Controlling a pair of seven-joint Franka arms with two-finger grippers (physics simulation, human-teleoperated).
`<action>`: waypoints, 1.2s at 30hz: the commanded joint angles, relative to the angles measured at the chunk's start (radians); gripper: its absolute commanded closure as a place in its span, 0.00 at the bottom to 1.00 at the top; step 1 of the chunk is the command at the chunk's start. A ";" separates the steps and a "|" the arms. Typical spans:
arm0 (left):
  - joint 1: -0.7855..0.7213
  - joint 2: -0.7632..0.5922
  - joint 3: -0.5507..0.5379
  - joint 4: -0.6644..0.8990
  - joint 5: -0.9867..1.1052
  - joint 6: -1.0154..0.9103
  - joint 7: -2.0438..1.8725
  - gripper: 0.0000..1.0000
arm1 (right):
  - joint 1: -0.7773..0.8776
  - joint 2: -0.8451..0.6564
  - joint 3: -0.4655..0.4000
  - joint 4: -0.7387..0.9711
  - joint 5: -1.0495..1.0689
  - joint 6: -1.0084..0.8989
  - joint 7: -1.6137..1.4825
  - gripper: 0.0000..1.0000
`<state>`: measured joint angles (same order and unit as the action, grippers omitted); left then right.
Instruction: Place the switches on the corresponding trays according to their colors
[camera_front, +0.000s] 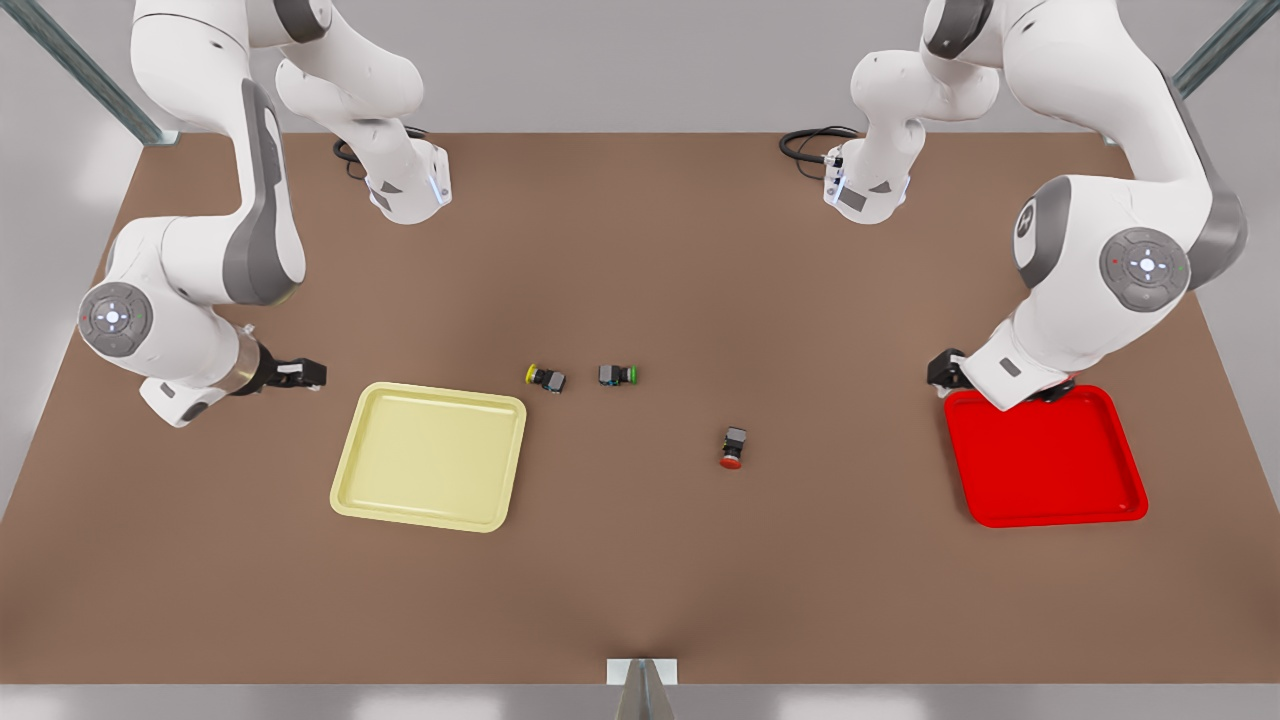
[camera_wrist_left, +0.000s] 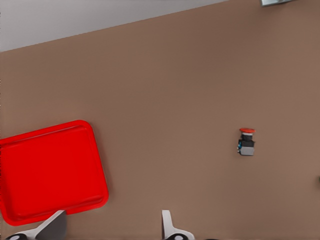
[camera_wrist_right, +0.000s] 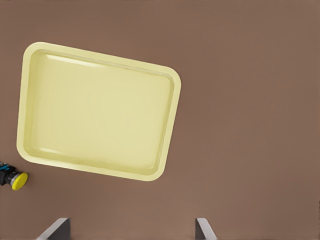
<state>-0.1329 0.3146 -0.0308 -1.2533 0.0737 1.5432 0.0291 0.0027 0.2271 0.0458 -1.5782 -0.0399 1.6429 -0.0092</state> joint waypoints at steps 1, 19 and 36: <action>-0.001 0.000 0.000 0.000 0.014 0.000 0.000 0.00 | 0.000 0.000 0.000 0.000 0.000 0.000 0.000 0.00; -0.333 0.284 -0.014 -0.393 -0.103 0.693 -0.311 0.00 | 0.240 0.112 0.356 -0.158 -0.020 0.423 -0.390 0.00; -0.358 0.442 -0.011 -0.393 -0.100 0.845 -0.301 0.17 | 0.234 0.210 0.379 -0.246 -0.051 0.471 -0.445 0.00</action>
<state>-0.4908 0.7577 -0.0400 -1.6460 -0.0266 2.3884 -0.2715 0.2360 0.4372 0.4245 -1.8248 -0.0905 2.1130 -0.4541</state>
